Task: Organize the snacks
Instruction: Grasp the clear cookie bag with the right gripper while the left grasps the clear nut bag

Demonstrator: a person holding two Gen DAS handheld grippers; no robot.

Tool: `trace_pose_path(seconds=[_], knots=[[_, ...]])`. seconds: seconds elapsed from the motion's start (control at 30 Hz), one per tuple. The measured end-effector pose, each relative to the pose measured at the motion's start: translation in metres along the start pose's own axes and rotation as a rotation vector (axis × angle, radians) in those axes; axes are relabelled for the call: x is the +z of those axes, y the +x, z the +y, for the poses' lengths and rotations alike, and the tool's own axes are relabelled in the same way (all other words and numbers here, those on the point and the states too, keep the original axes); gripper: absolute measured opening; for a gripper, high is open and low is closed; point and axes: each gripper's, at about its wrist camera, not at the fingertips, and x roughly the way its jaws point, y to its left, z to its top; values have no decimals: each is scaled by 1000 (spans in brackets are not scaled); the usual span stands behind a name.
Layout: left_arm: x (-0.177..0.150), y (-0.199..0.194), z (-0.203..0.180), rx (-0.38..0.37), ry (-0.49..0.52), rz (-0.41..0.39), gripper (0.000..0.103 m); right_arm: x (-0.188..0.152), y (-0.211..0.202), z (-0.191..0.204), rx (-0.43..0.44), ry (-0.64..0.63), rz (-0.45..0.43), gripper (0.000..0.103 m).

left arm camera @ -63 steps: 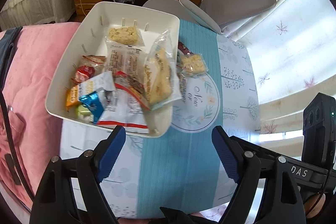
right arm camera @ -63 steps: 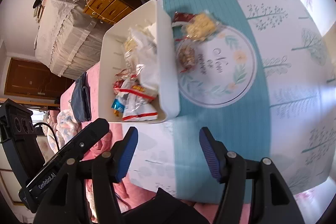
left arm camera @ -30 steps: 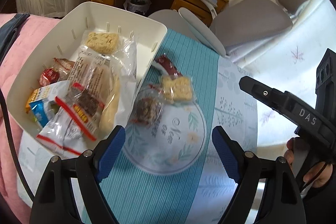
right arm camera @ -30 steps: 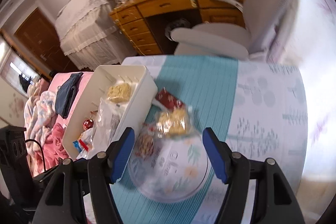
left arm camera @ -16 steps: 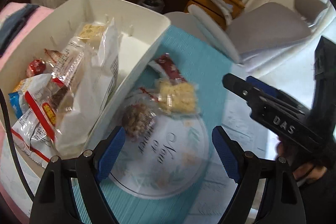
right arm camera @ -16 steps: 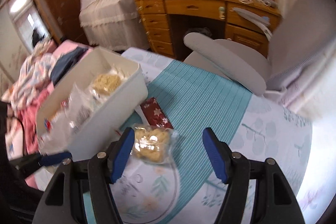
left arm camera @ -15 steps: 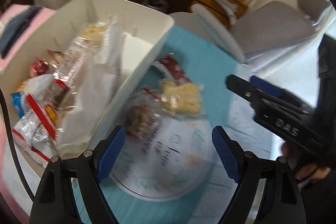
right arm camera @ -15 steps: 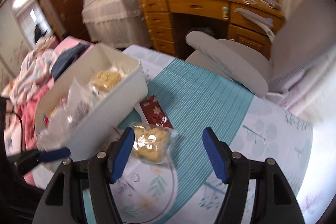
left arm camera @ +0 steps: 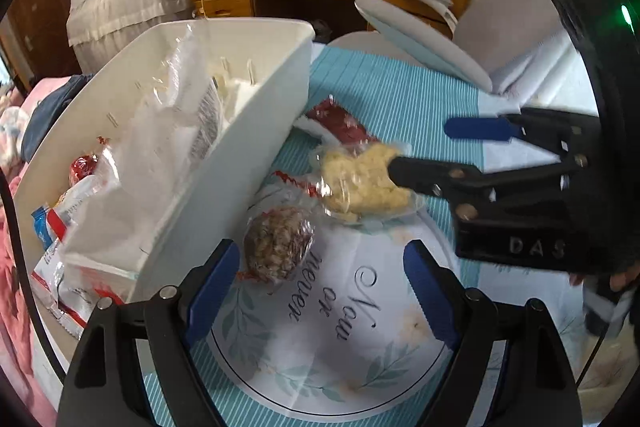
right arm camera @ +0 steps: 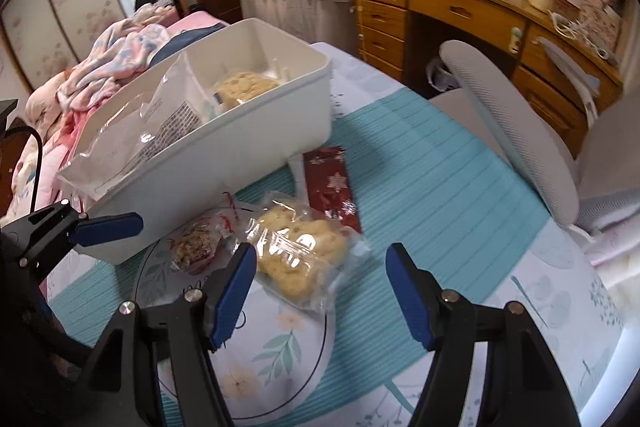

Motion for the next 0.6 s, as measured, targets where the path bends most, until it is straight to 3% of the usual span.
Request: trace_pose_path(seconds=[0.17, 0.4, 0.6], knots=[[-10, 15, 1, 47, 16, 44, 67, 2, 16, 7, -1, -63, 8, 68], [-18, 21, 4, 99, 47, 34, 65, 3, 38, 25, -5, -184, 60, 68], [-17, 28, 1, 122, 81, 48, 65, 7, 49, 31, -12, -213, 64, 78]])
